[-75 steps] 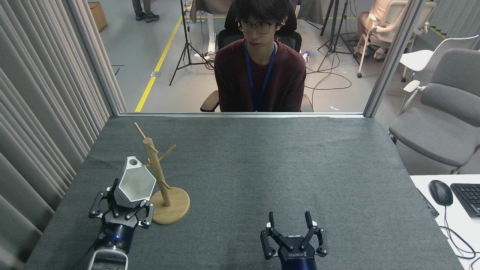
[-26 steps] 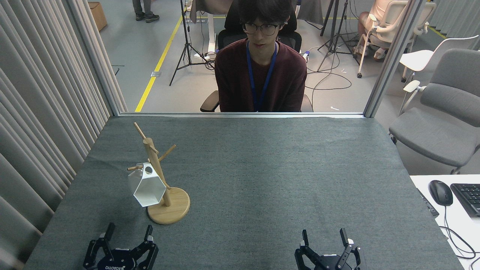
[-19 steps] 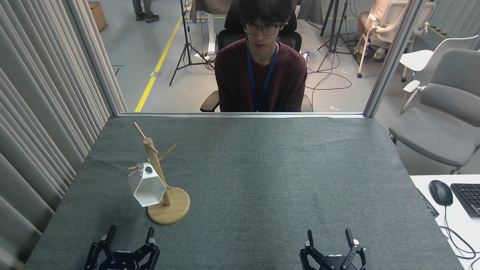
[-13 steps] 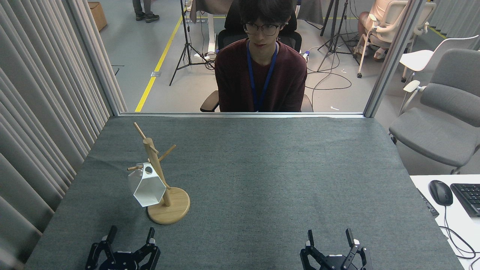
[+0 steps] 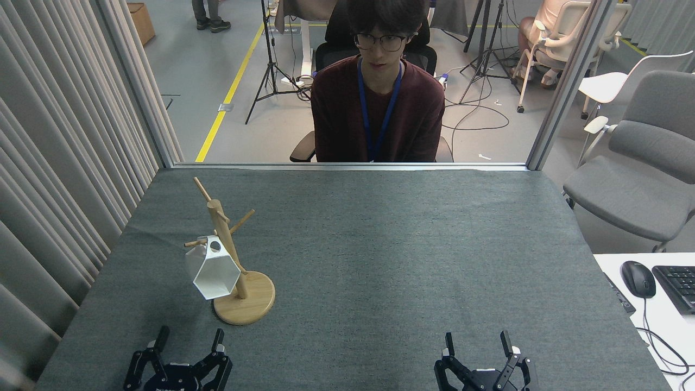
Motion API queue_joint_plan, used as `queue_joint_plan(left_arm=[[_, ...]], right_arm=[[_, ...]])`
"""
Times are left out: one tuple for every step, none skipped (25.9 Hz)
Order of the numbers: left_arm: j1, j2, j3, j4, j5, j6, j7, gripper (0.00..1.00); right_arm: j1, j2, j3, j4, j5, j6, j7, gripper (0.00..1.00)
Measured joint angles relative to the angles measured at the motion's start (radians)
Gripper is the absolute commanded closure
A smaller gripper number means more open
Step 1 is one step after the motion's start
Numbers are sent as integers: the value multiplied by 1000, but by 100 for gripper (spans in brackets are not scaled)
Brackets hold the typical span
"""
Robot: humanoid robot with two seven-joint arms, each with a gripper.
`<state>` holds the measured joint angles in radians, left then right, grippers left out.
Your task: Hang cup on storage rack
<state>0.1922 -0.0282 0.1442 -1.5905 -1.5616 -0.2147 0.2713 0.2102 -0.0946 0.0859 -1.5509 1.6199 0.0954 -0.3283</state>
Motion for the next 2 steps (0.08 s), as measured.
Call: queue_joint_plan(left_arm=[[0, 0, 0, 0, 0, 0, 4, 1], [0, 0, 0, 0, 0, 0, 8, 1]], right_arm=[[0, 0, 0, 0, 0, 0, 0, 2], [0, 0, 0, 0, 0, 0, 0, 2]])
